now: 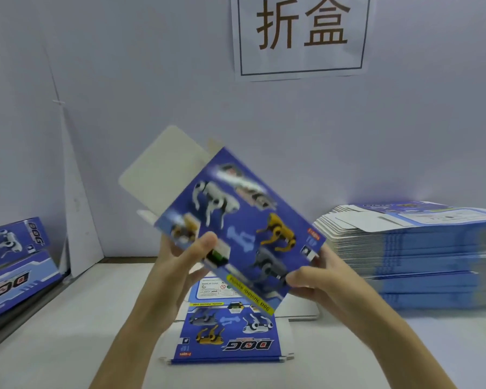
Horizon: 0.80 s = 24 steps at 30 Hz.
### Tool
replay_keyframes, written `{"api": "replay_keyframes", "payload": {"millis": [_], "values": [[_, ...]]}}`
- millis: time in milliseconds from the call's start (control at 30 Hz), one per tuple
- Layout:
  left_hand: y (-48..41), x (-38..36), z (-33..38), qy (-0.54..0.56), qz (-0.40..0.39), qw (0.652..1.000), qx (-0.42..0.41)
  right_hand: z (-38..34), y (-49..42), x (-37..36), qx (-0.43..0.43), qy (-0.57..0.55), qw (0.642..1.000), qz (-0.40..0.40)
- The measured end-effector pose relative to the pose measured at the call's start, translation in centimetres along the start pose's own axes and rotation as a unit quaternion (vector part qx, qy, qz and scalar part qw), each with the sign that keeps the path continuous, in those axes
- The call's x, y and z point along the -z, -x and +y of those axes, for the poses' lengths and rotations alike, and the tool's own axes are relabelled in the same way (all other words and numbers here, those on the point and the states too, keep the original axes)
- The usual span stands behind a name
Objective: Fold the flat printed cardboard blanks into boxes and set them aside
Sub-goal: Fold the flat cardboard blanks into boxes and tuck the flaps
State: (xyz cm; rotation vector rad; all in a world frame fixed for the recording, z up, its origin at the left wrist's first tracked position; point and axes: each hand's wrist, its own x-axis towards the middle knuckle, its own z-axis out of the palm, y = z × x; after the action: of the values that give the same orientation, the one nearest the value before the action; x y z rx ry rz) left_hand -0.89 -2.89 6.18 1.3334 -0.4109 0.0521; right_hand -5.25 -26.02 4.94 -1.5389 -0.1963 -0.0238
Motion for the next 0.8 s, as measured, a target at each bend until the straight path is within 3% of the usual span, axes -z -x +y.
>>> {"api": "replay_keyframes", "payload": {"millis": [67, 200, 333, 400, 533, 633, 800], "values": [[-0.2, 0.2, -0.4, -0.024, -0.002, 1.0, -0.015, -0.2, 0.1, 0.0, -0.027, 0.113, 0.993, 0.033], [-0.2, 1.5, -1.4, -0.119, -0.07, 0.99, 0.005, -1.1, 0.0, 0.1, 0.057, 0.054, 0.981, 0.178], [0.1, 1.3, -2.3, -0.206, -0.132, 0.965, 0.093, -1.6, 0.5, -0.6, 0.051, 0.055, 0.985, 0.153], [0.2, 1.0, -1.7, -0.24, -0.119, 0.956, 0.118, -1.4, 0.3, -1.3, 0.018, 0.106, 0.984, 0.141], [0.5, 0.6, 0.2, -0.147, -0.044, 0.976, 0.156, -1.0, -0.2, -1.4, -0.008, 0.102, 0.982, 0.16], [-0.1, 0.5, 0.2, -0.168, 0.061, 0.969, 0.17, -0.9, -0.2, -1.2, -0.035, 0.057, 0.986, 0.151], [-0.9, 3.4, -0.4, -0.059, 0.077, 0.978, 0.183, 0.1, -0.7, -0.6, -0.091, -0.085, 0.983, 0.134]]}}
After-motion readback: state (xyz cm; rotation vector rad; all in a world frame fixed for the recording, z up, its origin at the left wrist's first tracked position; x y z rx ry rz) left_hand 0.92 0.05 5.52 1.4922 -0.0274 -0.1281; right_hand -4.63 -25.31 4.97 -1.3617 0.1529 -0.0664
